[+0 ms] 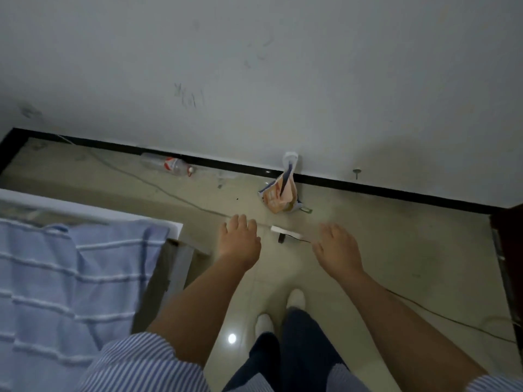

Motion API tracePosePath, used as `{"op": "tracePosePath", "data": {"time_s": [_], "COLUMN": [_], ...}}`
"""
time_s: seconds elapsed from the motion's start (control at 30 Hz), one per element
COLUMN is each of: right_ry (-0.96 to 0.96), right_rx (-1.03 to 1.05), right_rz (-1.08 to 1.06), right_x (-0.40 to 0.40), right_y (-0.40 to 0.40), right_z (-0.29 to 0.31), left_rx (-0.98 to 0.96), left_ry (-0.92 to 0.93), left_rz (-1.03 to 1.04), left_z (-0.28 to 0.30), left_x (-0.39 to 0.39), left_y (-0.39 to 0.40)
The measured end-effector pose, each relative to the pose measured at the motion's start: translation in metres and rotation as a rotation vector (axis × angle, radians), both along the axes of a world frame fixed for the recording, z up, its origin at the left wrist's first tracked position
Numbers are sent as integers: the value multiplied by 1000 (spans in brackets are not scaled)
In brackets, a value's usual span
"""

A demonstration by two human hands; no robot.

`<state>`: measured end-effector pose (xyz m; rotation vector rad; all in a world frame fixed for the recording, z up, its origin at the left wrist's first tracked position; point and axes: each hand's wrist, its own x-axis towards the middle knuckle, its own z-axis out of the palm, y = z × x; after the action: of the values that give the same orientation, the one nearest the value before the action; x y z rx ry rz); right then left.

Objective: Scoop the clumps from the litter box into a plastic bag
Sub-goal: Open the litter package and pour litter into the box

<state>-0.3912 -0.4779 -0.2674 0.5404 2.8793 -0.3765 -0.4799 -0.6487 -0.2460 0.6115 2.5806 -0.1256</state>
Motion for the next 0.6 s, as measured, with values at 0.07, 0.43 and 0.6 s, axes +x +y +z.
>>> {"op": "tracePosePath", "data": {"time_s": [0.07, 0.43, 0.6], "right_ry": [-5, -83, -87], "right_rx": [-10, -46, -45], "right_rz": [-23, 3, 47], "right_x": [-31, -202, -269], "right_y": [20, 122, 140], "right_z": [-21, -139, -211], "left_rx": [0, -35, -52], "left_ry": [-23, -104, -158], "left_rz": [-27, -178, -279], "left_z": [-11, -119, -200], "left_x": [-38, -229, -285], "left_y": [20, 140, 174]}}
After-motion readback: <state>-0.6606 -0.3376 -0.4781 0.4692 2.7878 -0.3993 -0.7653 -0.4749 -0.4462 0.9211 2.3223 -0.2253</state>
